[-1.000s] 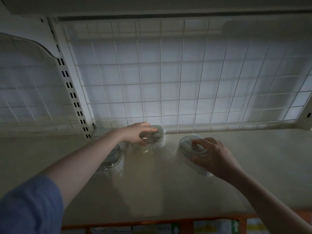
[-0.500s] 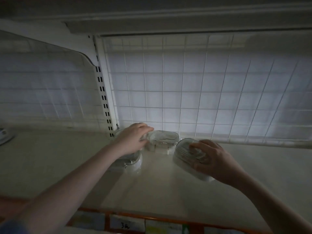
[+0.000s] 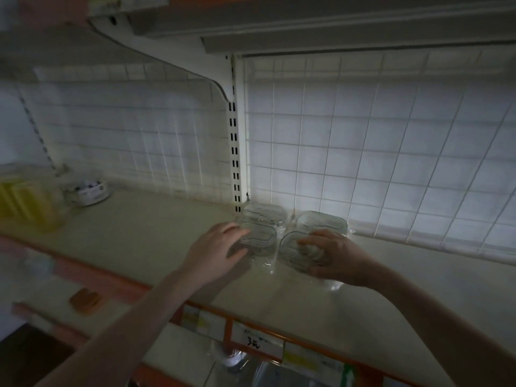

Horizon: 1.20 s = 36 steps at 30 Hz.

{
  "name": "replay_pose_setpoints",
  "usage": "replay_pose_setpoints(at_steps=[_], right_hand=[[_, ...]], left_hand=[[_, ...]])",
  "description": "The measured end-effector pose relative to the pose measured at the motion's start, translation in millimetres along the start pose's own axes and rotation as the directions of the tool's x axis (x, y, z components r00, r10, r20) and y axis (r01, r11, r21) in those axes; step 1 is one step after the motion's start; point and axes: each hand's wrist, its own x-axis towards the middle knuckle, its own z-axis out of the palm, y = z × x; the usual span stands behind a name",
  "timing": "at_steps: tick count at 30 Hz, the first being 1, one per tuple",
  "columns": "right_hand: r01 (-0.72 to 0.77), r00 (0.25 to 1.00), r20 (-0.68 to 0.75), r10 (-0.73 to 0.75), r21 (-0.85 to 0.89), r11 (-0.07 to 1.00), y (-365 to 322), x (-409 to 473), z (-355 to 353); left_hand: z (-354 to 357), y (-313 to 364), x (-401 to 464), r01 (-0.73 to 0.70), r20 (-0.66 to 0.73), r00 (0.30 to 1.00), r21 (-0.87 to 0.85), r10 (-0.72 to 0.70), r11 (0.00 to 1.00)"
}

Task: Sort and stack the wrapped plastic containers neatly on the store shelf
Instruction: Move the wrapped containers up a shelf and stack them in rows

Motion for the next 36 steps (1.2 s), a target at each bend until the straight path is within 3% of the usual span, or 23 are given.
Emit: replay_pose_setpoints(at_steps=[6,10,18,23,36], right_hand=[[0.027,0.999,0.038,-0.027,0.009,1.000,17.3,1.3,3.1],[0.012,1.000,0.027,-0.009,-0.129,0.992,20.9,-1.5,3.3],[0.012,0.993,-0.111,-0.033,-0.183,0.983,16.8,-19.5,18.6],[-0.068,0.981,-0.190,0.036,-0.165,0.984,5.0,-35.4,20.7],[-0.181,0.938,-0.326,0.114,-0.183,0.966,-0.3,-99.0,19.7]], left_hand=[[6.3,1.0,-14.2,0.061,0.032,0.998,-0.041,-0.059,0.997],[14.7,5.6,-12.9,0.086,0.101,0.991,-0.016,-0.084,0.996],[26.0,29.4,-5.3,0.061,0.114,0.991,0.034,-0.064,0.998],[35.9,45.0,0.5,0.083,0.127,0.987,0.094,-0.094,0.992],[28.9,55.1,-48.3,0.122,-0.053,0.992,0.071,-0.118,0.990]])
